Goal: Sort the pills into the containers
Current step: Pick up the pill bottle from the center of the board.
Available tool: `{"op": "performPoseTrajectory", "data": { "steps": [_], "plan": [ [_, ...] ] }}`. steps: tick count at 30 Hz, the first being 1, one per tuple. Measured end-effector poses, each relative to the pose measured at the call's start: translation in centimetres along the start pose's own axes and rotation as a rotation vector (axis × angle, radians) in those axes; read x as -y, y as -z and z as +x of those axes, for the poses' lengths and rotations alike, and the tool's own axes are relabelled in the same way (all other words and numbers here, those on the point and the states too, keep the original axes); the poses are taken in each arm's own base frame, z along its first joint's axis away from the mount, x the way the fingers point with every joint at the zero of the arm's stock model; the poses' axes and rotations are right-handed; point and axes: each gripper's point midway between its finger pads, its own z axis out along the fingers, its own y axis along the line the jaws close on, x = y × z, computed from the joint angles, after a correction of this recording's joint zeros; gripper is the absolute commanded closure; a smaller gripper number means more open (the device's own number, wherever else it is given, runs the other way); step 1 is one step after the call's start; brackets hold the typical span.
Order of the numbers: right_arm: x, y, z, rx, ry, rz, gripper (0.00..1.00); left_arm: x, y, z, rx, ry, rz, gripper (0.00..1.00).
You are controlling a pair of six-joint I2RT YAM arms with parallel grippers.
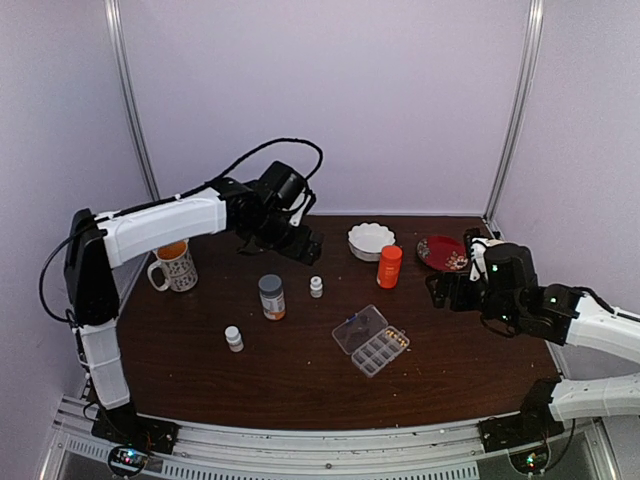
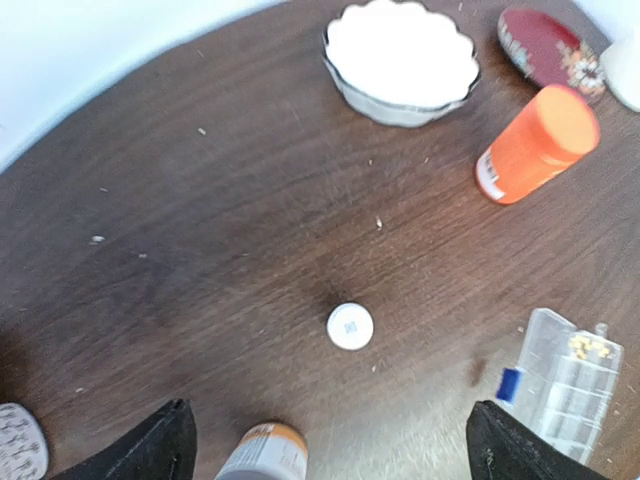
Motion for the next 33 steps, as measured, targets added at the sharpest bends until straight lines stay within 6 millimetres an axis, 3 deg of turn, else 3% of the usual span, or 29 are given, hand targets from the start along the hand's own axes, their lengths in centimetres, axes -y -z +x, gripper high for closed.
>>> {"op": "performPoseTrajectory", "data": {
  "steps": [4,7,13,16,27,33],
  "plan": [
    [-0.6,0.1,-0.8,0.03,0.014,-0.029,0.0,-1.2,4.8,-0.1,0.051,0.008,-0.019,0.03],
    [-1.0,0.1,-0.9,0.031,0.024,-0.049,0.0,-2.3,5.9,1.5,0.018,0.002,-0.055,0.02],
    [-1.7,-0.8,0.4,-0.026,0.049,-0.074,0.0,-3.3,3.2,6.1,-0.136,-0.024,-0.101,0.02],
    [-1.9,-0.9,0.6,-0.038,0.051,-0.086,0.0,-3.9,2.1,7.4,-0.189,-0.022,-0.115,0.03],
    [-2.4,-0.7,0.5,-0.038,0.047,-0.114,0.0,-5.7,0.1,8.5,-0.243,0.005,-0.146,0.15],
    [-2.5,-0.7,0.5,-0.04,0.047,-0.12,0.0,-5.6,-0.4,9.0,-0.262,0.005,-0.136,0.11]
  ]
}}
